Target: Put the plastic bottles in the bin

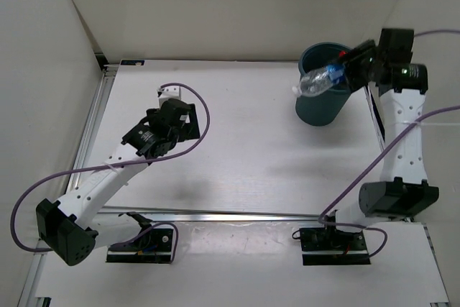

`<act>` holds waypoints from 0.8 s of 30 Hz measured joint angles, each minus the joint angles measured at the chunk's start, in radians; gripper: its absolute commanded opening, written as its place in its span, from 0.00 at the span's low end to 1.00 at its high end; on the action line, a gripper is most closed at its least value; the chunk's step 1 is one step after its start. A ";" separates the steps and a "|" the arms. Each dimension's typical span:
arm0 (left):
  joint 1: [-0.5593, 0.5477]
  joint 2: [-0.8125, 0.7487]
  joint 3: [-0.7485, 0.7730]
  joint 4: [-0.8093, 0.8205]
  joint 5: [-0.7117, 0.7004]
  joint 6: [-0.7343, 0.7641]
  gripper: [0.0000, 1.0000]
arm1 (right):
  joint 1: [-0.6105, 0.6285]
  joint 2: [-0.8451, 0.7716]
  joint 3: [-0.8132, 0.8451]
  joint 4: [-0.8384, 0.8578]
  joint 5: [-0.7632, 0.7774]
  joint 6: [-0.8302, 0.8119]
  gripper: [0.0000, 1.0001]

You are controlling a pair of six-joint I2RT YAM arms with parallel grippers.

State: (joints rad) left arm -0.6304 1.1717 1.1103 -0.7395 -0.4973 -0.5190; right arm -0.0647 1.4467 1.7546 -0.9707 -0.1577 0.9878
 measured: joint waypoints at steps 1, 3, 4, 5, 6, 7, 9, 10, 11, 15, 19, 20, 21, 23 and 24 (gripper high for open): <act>0.000 0.000 0.003 0.001 0.006 0.006 1.00 | 0.001 0.044 0.108 0.002 0.010 -0.002 0.22; 0.000 0.000 0.006 0.003 0.017 0.011 1.00 | 0.002 0.136 0.298 0.019 0.044 -0.016 0.22; 0.000 0.000 0.007 0.003 0.022 0.014 1.00 | 0.003 0.177 0.374 0.043 0.063 -0.028 0.22; 0.000 0.000 0.008 0.003 0.028 0.016 1.00 | 0.004 0.210 0.428 0.069 0.082 -0.040 0.22; 0.000 0.001 0.011 0.003 0.034 0.018 1.00 | 0.005 0.241 0.472 0.102 0.107 -0.058 0.23; 0.000 0.001 0.013 0.003 0.040 0.019 1.00 | 0.006 0.269 0.500 0.131 0.136 -0.077 0.23; 0.000 0.000 0.018 0.005 0.048 0.023 1.00 | 0.008 0.321 0.536 0.176 0.199 -0.114 0.23; 0.000 -0.002 0.018 0.006 0.050 0.025 1.00 | 0.009 0.350 0.548 0.198 0.238 -0.141 0.24; 0.000 -0.006 0.018 0.006 0.051 0.026 1.00 | 0.009 0.373 0.550 0.218 0.273 -0.167 0.26; 0.000 -0.035 0.018 -0.003 0.049 0.030 1.00 | 0.011 0.449 0.549 0.265 0.375 -0.278 0.35; 0.000 -0.076 0.017 -0.017 0.041 0.030 1.00 | 0.016 0.476 0.520 0.300 0.423 -0.366 0.77; 0.000 -0.085 0.016 -0.019 0.040 0.029 1.00 | 0.018 0.478 0.509 0.302 0.426 -0.381 0.87; 0.000 -0.092 0.015 -0.020 0.040 0.029 1.00 | 0.020 0.478 0.498 0.307 0.426 -0.396 1.00; 0.000 -0.100 0.014 -0.020 0.041 0.025 1.00 | 0.026 0.478 0.478 0.314 0.425 -0.426 1.00; 0.000 -0.100 0.014 -0.020 0.042 0.023 1.00 | 0.031 0.478 0.469 0.311 0.425 -0.438 1.00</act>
State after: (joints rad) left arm -0.6300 1.0718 1.1244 -0.7597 -0.4557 -0.4957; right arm -0.0341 1.9251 2.2238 -0.6594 0.2676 0.5503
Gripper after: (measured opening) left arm 0.998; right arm 0.995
